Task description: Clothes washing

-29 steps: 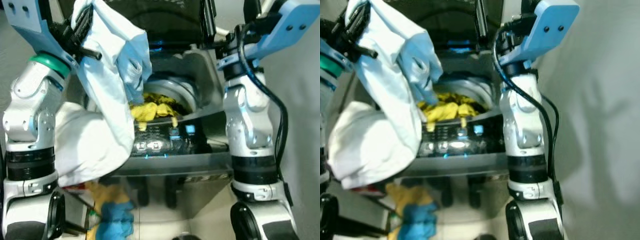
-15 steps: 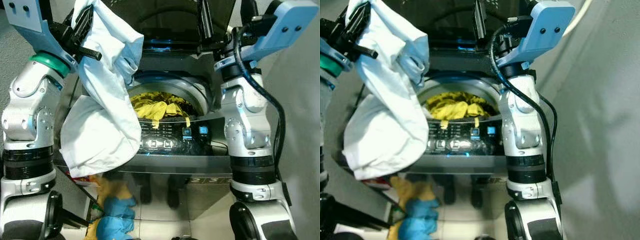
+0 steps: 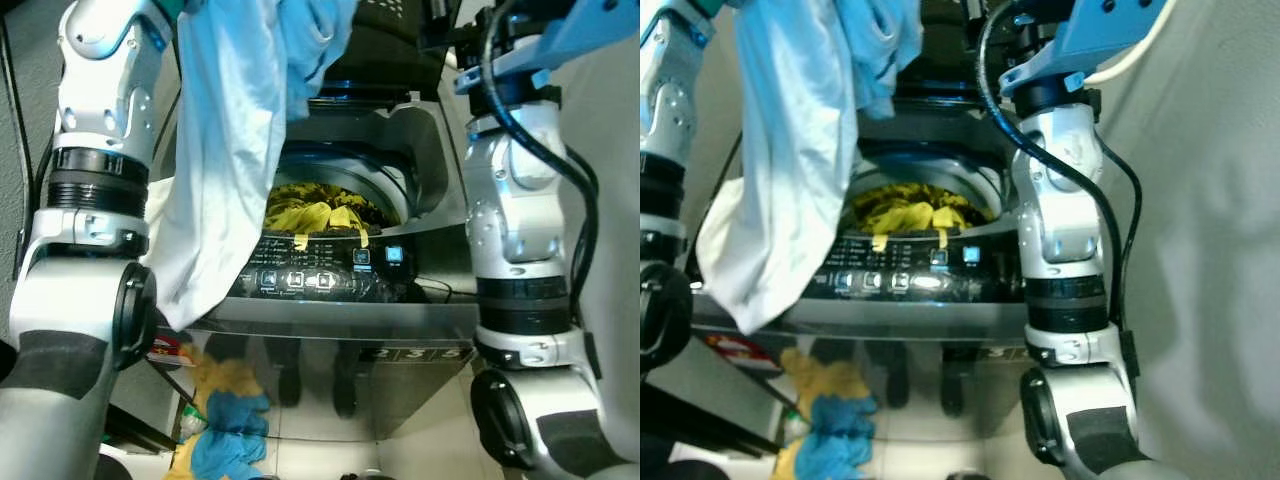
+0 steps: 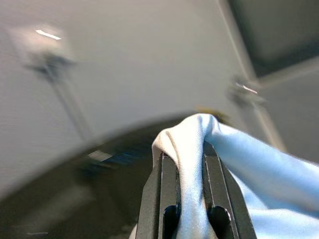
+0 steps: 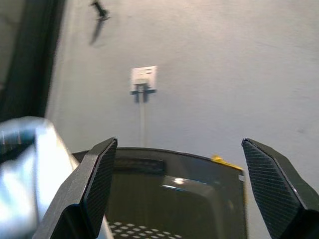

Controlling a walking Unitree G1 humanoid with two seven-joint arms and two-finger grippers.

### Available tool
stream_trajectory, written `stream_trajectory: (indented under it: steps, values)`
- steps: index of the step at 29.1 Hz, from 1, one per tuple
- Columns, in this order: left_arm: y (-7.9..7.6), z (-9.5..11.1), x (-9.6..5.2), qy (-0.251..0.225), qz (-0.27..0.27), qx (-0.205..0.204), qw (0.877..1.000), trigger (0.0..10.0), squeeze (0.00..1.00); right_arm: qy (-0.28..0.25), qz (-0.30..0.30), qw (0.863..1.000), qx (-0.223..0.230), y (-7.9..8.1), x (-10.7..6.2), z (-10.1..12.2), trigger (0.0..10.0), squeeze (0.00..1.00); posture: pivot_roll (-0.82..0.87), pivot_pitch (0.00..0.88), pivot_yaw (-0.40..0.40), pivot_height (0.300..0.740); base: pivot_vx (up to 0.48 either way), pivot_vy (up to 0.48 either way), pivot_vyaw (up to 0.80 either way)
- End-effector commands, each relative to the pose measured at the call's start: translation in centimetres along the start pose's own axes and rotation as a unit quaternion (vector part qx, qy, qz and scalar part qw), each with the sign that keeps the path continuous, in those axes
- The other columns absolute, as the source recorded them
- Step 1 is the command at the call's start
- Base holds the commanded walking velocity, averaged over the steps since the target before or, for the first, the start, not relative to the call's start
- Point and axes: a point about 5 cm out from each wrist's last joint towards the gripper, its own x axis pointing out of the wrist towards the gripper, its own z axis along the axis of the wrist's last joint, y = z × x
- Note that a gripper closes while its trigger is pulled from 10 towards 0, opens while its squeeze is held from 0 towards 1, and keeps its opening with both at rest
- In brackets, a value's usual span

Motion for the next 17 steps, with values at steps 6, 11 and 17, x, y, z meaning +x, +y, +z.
stream_trajectory:
  steps: [6, 11, 17]
  values:
    - [-5.8, -6.7, -3.1, 0.158, -0.268, -0.192, 0.931, 10.0, 0.0, 0.024, -0.005, 1.0, -0.01, 0.0, -1.5, -0.7, 10.0, 0.0, 0.04, 0.097, 0.107, 0.74, 0.0, 0.0, 0.0]
    - [-5.7, -7.8, -6.0, 0.177, -0.318, -0.231, 0.903, 10.0, 0.0, 0.032, -0.009, 0.999, -0.009, 0.1, -2.1, -1.0, 10.0, 0.0, 0.05, 0.117, 0.124, 0.74, 0.0, 0.0, 0.0]
    - [-3.4, -7.7, -8.8, 0.187, -0.271, -0.205, 0.922, 10.0, 0.16, 0.041, -0.013, 0.999, -0.007, 0.1, -2.5, -1.3, 10.0, 0.0, 0.06, 0.127, 0.127, 0.74, 0.0, 0.0, 0.0]
